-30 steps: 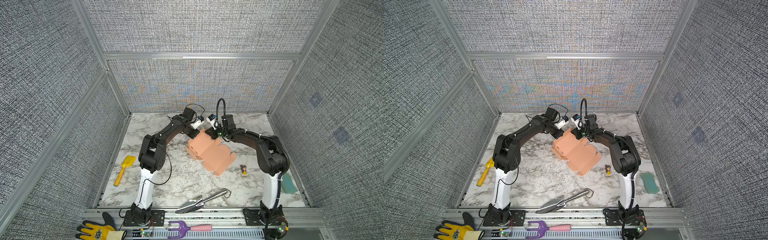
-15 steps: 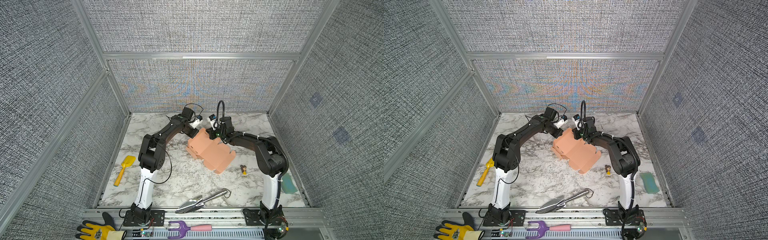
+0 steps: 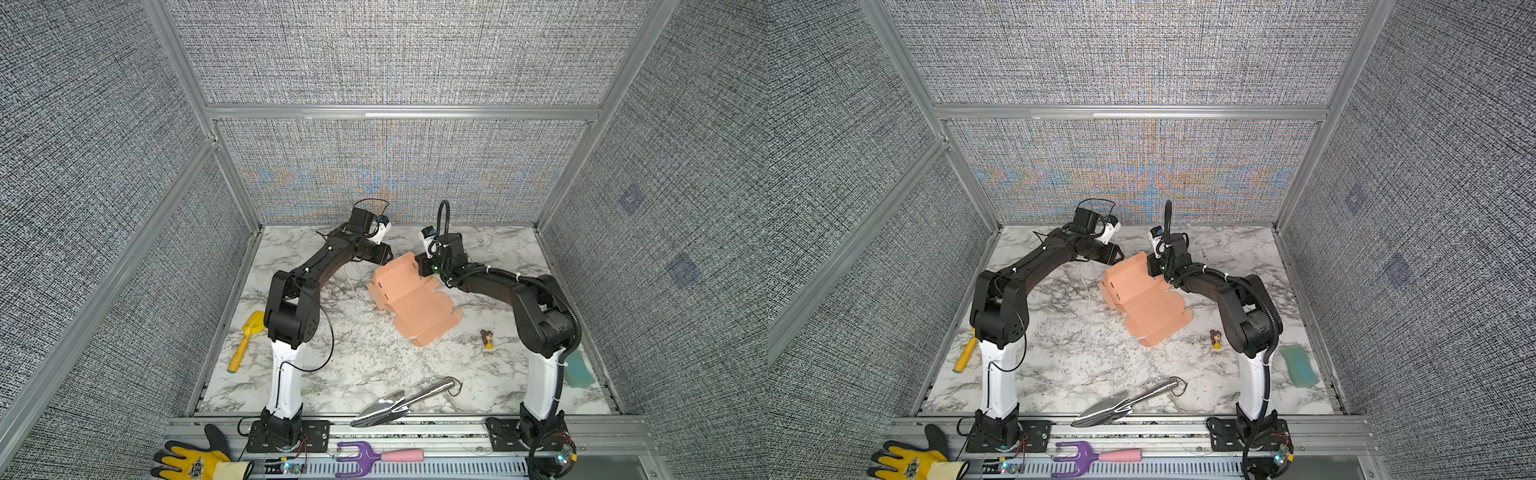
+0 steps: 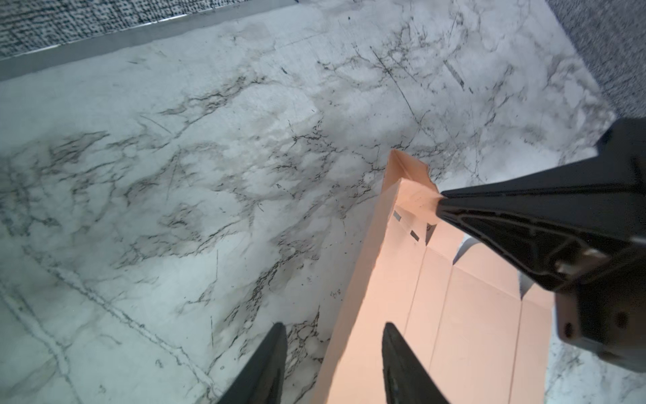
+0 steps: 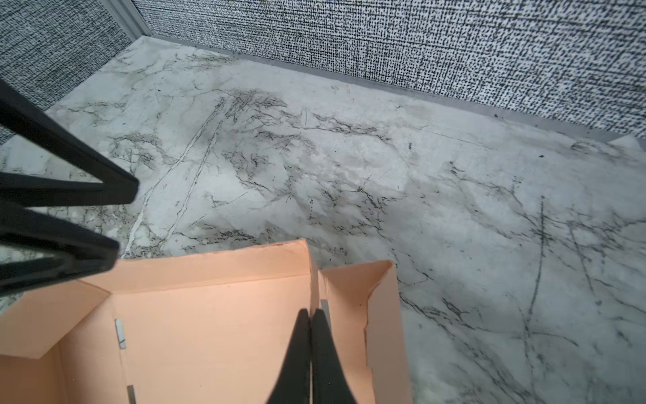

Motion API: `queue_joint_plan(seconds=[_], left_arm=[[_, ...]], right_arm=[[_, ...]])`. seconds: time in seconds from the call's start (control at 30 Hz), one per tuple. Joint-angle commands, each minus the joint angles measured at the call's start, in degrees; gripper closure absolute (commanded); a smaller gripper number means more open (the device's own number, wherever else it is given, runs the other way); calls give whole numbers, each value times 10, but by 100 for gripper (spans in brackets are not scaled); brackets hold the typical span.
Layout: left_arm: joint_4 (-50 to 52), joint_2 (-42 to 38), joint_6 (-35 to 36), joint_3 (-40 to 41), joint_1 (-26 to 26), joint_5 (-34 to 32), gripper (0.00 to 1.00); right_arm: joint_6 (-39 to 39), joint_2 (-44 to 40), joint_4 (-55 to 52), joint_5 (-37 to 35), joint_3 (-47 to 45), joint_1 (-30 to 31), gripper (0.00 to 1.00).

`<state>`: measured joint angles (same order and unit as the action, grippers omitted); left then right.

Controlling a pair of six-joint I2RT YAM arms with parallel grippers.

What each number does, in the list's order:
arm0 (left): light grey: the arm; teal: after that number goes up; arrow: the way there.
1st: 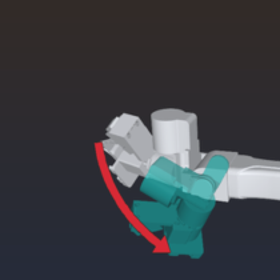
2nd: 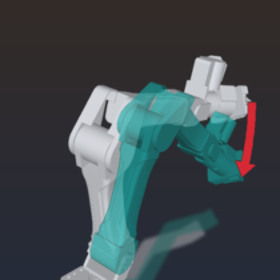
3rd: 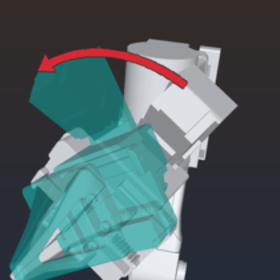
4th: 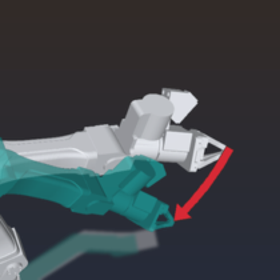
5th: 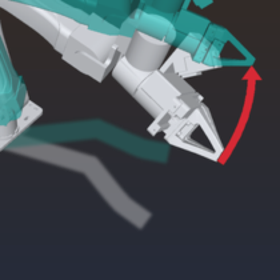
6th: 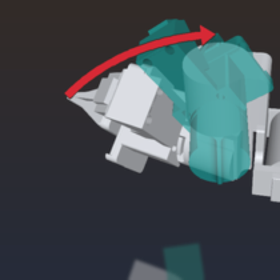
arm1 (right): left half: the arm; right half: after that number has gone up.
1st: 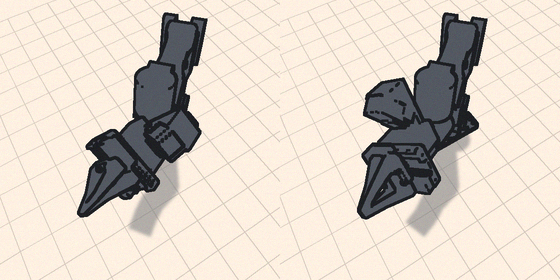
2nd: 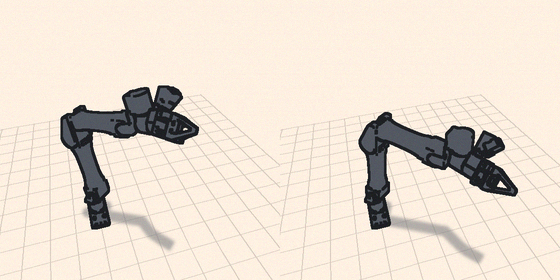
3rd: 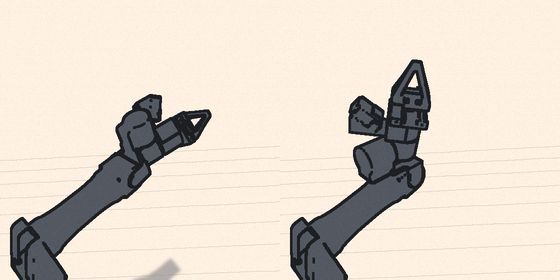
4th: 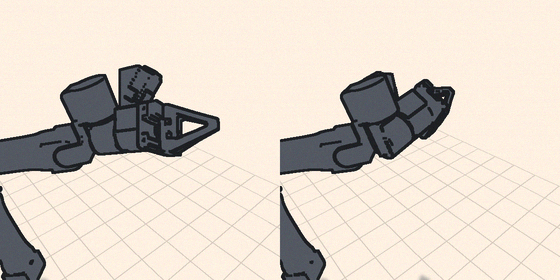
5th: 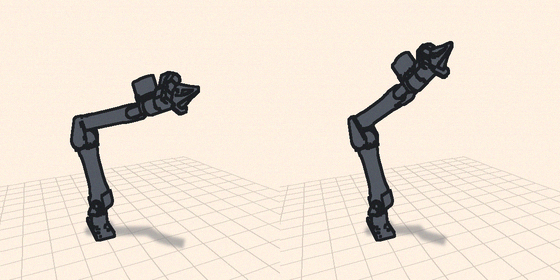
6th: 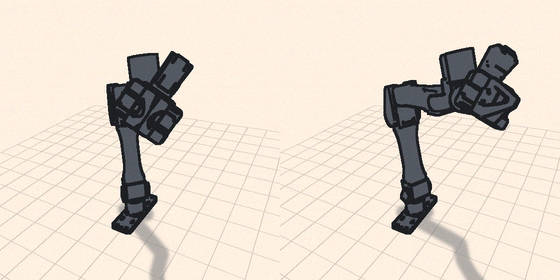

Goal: Assemble paper box
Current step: Fold the bottom flaps of the flat cardboard box at the center of the table.

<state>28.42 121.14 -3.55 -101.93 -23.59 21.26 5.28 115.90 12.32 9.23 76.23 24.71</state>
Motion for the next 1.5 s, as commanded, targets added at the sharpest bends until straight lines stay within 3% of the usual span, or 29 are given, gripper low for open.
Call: queue_joint_plan(seconds=[0.0,0.23,0.6,1.1,1.47], left_arm=[[-49,-22,-76,23,1,0,52],[-63,-46,-164,77,4,-47,53],[-106,-33,-246,114,-1,-47,64],[-125,-3,-285,92,-11,-26,67],[-117,-66,-265,128,25,-35,58]], right_arm=[[36,3,-23,-42,16,5,100],[88,0,-64,-91,32,10,100],[146,10,-98,-127,52,12,100],[188,13,-110,-143,54,12,100],[190,10,-120,-153,52,10,100]])
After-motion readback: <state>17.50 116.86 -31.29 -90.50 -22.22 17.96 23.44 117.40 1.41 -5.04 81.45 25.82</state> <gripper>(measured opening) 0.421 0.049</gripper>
